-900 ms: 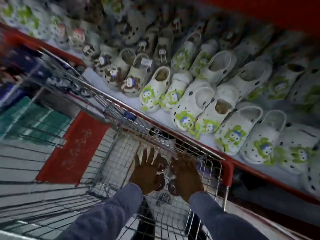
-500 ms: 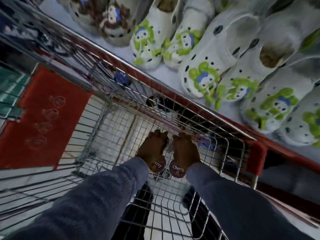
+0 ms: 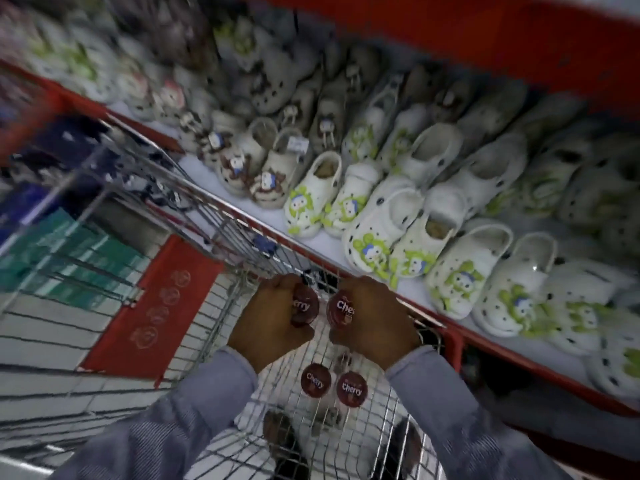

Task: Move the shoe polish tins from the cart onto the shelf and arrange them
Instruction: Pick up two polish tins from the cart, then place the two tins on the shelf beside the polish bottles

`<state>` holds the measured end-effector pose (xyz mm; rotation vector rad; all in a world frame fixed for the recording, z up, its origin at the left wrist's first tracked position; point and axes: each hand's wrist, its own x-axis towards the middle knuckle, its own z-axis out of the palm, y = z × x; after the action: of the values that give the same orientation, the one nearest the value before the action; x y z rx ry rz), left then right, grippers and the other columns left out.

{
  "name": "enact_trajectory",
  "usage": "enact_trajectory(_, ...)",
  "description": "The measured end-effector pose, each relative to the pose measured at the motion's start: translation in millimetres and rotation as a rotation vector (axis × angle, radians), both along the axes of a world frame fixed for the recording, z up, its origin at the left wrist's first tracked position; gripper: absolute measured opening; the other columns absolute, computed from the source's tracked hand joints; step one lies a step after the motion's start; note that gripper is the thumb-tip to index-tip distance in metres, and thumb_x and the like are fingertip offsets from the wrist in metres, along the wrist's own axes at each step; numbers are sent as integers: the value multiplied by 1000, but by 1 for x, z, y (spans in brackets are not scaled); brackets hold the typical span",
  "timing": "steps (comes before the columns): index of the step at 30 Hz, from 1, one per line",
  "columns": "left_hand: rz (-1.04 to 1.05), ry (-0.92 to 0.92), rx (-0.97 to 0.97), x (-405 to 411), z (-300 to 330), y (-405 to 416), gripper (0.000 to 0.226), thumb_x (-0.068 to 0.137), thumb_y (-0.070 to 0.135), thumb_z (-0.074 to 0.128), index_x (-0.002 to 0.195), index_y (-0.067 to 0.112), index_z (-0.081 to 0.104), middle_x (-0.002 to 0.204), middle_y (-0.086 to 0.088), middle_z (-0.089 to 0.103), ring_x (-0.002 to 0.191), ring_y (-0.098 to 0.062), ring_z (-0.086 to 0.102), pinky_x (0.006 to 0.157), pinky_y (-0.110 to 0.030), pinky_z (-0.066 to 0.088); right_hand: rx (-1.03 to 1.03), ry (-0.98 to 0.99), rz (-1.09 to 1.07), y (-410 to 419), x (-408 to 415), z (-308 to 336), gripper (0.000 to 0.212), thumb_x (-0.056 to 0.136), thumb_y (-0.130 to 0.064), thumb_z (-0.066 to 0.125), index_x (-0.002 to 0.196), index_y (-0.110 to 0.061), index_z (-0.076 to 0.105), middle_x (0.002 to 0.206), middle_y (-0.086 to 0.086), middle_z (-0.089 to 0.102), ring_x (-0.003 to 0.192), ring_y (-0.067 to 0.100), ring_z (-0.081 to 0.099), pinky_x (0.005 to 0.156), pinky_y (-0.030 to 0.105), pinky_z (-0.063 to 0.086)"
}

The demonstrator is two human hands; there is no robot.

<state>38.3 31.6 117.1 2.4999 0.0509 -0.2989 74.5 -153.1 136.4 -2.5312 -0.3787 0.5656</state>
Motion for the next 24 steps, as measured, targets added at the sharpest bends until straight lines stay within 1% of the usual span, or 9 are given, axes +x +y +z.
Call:
enact_trajectory(4, 28, -157, 26, 4, 116, 6, 68, 49, 31, 79, 112, 11, 63, 107, 0, 63, 97, -20, 61, 84, -29, 52, 65, -169, 31, -3, 8, 130, 67, 56, -38, 86, 116, -20, 64, 115, 5, 61, 109, 23, 56, 91, 38, 50)
enact_trajectory(6, 3, -215, 70, 8, 163, 5, 71, 46, 38, 77, 112, 15, 62, 105, -4, 61, 97, -23, 60, 79, -29, 48, 72, -276, 32, -9, 11, 184, 68, 54, -41, 86, 115, -20, 66, 111, 6, 64, 105, 23, 59, 90, 40, 53)
enact_trajectory(8, -24, -254, 80, 15, 205, -1, 68, 49, 36, 81, 112, 19, 60, 102, 0, 55, 97, -22, 57, 75, -28, 44, 93, -343, 22, -16, 15, 227, 60, 50, -40, 82, 106, -20, 70, 100, 4, 71, 93, 19, 65, 83, 37, 56)
enact_trajectory(10, -58, -316, 107, 22, 240, -9, 70, 53, 33, 85, 116, 20, 58, 101, 4, 50, 97, -19, 53, 75, -27, 39, 104, -399, 6, -26, 20, 257, 42, 47, -38, 76, 82, -17, 70, 77, 1, 72, 73, 12, 65, 68, 34, 56)
enact_trajectory(12, -66, -383, 131, 34, 278, -20, 69, 56, 32, 86, 119, 21, 59, 103, 5, 48, 95, -14, 49, 75, -22, 36, 118, -456, -36, -41, 26, 289, 38, 47, -37, 78, 77, -17, 69, 72, -1, 68, 67, 7, 61, 63, 31, 52)
enact_trajectory(14, -80, -450, 124, 48, 304, -30, 63, 56, 33, 85, 113, 24, 61, 100, 10, 49, 96, -12, 52, 69, -11, 36, 142, -485, -80, -55, 32, 312, 48, 50, -35, 84, 95, -25, 73, 90, -4, 67, 83, 8, 61, 74, 25, 51)
enact_trajectory(17, -115, -524, 94, 77, 333, -46, 64, 48, 42, 79, 110, 31, 63, 103, 11, 56, 99, -11, 59, 68, -4, 35, 140, -514, -193, -76, 50, 332, 84, 58, -37, 87, 135, -25, 53, 123, 2, 56, 119, 16, 51, 100, 25, 42)
enact_trajectory(20, -123, -541, 97, 112, 350, -67, 69, 47, 43, 73, 113, 26, 65, 106, 3, 62, 100, -16, 61, 78, -15, 41, 134, -568, -273, -88, 76, 343, 94, 60, -44, 85, 142, -20, 44, 132, 3, 53, 128, 21, 46, 106, 29, 39)
enact_trajectory(24, -145, -536, 89, 171, 361, -98, 54, 43, 51, 68, 90, 23, 67, 93, 2, 68, 88, -17, 67, 76, -31, 58, 142, -548, -374, -100, 119, 354, 89, 61, -27, 84, 139, -10, 44, 134, 12, 54, 128, 27, 46, 103, 35, 44)
